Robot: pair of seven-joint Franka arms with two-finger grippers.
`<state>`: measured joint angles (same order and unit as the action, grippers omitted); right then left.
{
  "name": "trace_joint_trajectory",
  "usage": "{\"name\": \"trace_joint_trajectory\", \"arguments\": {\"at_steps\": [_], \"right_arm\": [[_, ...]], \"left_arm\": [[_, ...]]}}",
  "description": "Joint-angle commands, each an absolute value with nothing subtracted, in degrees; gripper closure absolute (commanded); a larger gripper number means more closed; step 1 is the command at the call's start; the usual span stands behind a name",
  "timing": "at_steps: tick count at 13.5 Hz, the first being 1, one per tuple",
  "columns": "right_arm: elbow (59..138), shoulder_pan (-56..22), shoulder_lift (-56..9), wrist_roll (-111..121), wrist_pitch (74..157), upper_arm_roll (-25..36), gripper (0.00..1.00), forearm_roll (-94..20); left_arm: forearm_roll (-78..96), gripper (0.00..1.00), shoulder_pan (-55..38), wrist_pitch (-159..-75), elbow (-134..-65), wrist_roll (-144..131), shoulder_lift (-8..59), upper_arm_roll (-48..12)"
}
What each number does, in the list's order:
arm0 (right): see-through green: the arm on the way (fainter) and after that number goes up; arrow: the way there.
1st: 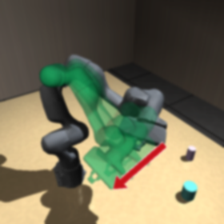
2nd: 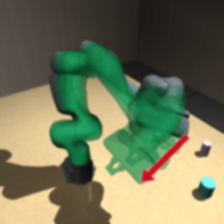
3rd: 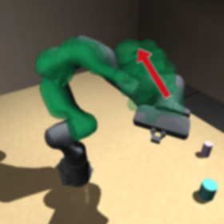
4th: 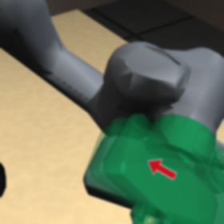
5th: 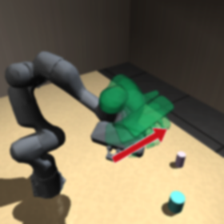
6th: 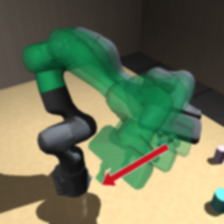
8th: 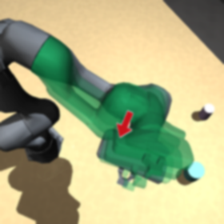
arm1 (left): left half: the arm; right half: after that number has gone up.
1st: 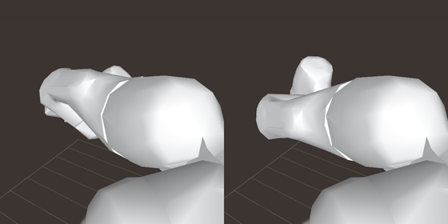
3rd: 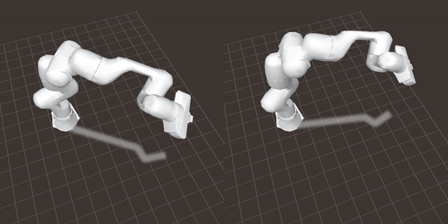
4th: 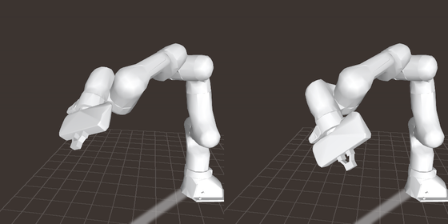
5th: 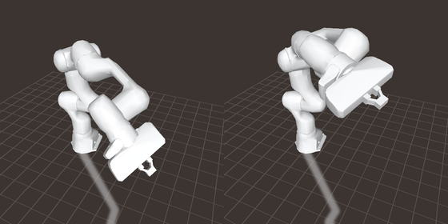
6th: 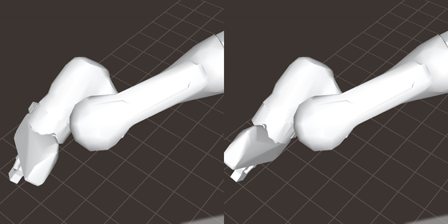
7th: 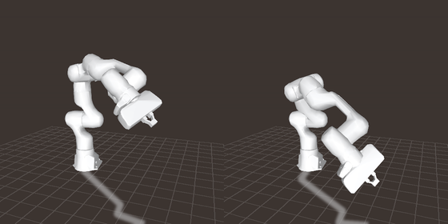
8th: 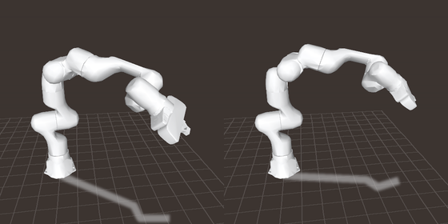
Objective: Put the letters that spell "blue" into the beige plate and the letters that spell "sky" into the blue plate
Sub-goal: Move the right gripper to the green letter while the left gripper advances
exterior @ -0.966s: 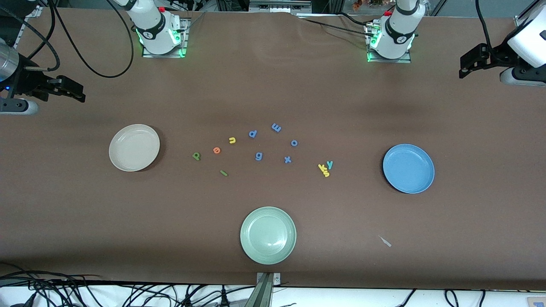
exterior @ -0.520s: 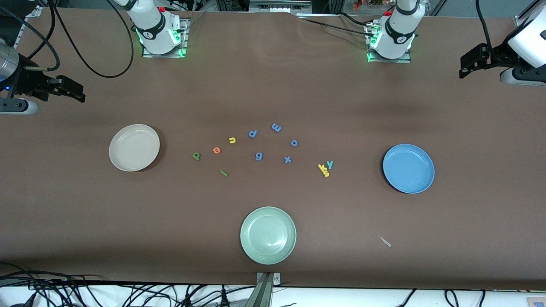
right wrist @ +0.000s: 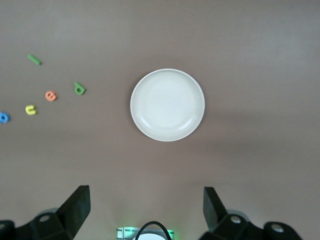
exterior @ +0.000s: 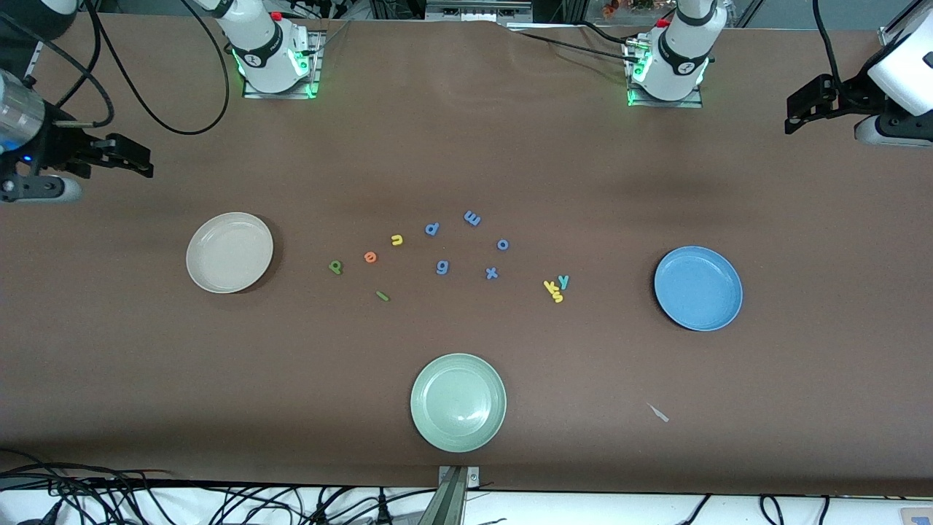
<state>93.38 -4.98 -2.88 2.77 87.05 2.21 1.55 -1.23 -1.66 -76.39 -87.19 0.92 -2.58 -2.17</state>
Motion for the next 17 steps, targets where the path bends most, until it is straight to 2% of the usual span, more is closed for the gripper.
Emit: {"name": "trace_joint_trajectory", "arguments": {"at_steps": [1, 9, 12, 15, 17], "right_arm": [[91.9, -7.0, -7.3, 4.7, 87.3, 1.6, 0.0, 1.3], [92.8, -15.6, -26.9, -7.5, 109.8, 1.1, 0.0, -3.5], [96.7, -19.4, -28.6, -12.2, 118.0, 1.1, 0.0, -3.5], [108.7, -20.6, -28.0, -14.7, 133.2, 1.1, 0.0, -3.5], [112.0, -20.6, -27.9, -15.6, 136.0, 0.4, 0.0, -3.5]], "left_arm": [[-0.2, 0.0, -1.7, -75.3, -85.6, 1.1, -2.0, -2.0], [-0.5, 0.0, -2.2, -75.8, -85.6, 0.5, -0.2, -2.1], [0.0, 0.0, -2.4, -76.6, -85.6, 0.8, 1.8, -2.2], [2.1, 0.0, -3.2, -78.3, -85.6, 0.9, 4.9, -2.2], [3.0, 0.0, -3.3, -82.4, -86.9, 1.1, 6.5, -2.2]]}}
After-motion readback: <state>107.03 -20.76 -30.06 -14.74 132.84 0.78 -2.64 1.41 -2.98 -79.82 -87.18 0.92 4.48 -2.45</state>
